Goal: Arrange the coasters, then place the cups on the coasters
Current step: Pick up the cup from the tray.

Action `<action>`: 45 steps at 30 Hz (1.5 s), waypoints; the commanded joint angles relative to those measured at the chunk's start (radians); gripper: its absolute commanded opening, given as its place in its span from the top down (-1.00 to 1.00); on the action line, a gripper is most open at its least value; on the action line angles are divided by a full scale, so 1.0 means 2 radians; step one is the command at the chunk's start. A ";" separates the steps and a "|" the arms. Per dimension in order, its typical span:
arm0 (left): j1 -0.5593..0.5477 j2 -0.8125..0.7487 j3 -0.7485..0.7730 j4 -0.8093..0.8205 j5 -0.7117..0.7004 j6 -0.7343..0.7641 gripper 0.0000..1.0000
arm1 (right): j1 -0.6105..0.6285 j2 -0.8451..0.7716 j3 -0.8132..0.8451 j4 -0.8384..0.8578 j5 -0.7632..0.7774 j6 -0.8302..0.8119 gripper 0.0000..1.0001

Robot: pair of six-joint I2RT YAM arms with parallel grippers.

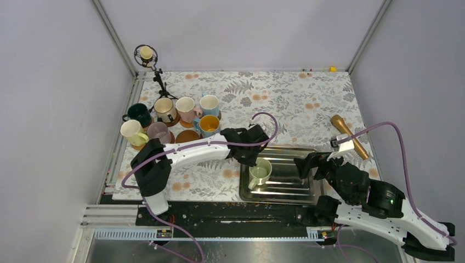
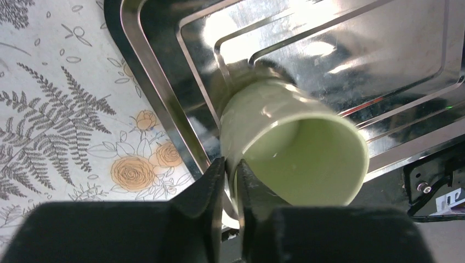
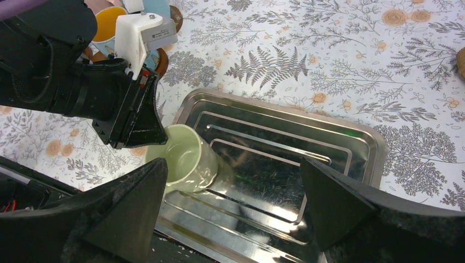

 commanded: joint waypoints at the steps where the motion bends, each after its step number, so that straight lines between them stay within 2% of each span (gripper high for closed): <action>1: -0.003 -0.012 0.028 0.002 -0.002 -0.006 0.86 | 0.002 -0.007 -0.007 0.000 0.017 0.010 -0.99; 3: -0.003 -0.022 0.032 -0.001 -0.002 -0.007 1.00 | 0.003 -0.006 -0.009 -0.001 0.017 0.012 -0.99; 12: -0.002 -0.086 0.042 -0.002 -0.008 -0.016 1.00 | 0.002 -0.003 -0.009 -0.002 0.016 0.013 -0.99; 18: 0.006 -0.135 0.041 -0.026 -0.044 -0.018 1.00 | 0.002 0.010 -0.012 -0.002 0.010 0.014 -0.99; 24: 0.036 -0.208 -0.001 -0.028 -0.086 -0.038 1.00 | 0.002 0.020 -0.013 0.005 0.004 0.011 -0.99; 29: 0.103 -0.302 -0.054 -0.027 -0.107 -0.054 1.00 | 0.002 0.022 -0.012 0.005 0.006 0.006 -0.99; 36: 0.257 -0.395 -0.092 -0.064 -0.121 -0.047 1.00 | 0.003 0.025 -0.017 0.013 0.006 0.001 -0.99; 40: 0.331 -0.396 -0.089 -0.079 -0.120 -0.040 1.00 | 0.002 0.027 -0.021 0.016 0.004 0.002 -0.99; 45: 0.383 -0.356 -0.085 -0.087 -0.105 -0.036 1.00 | 0.003 0.025 -0.022 0.015 0.002 -0.002 -0.99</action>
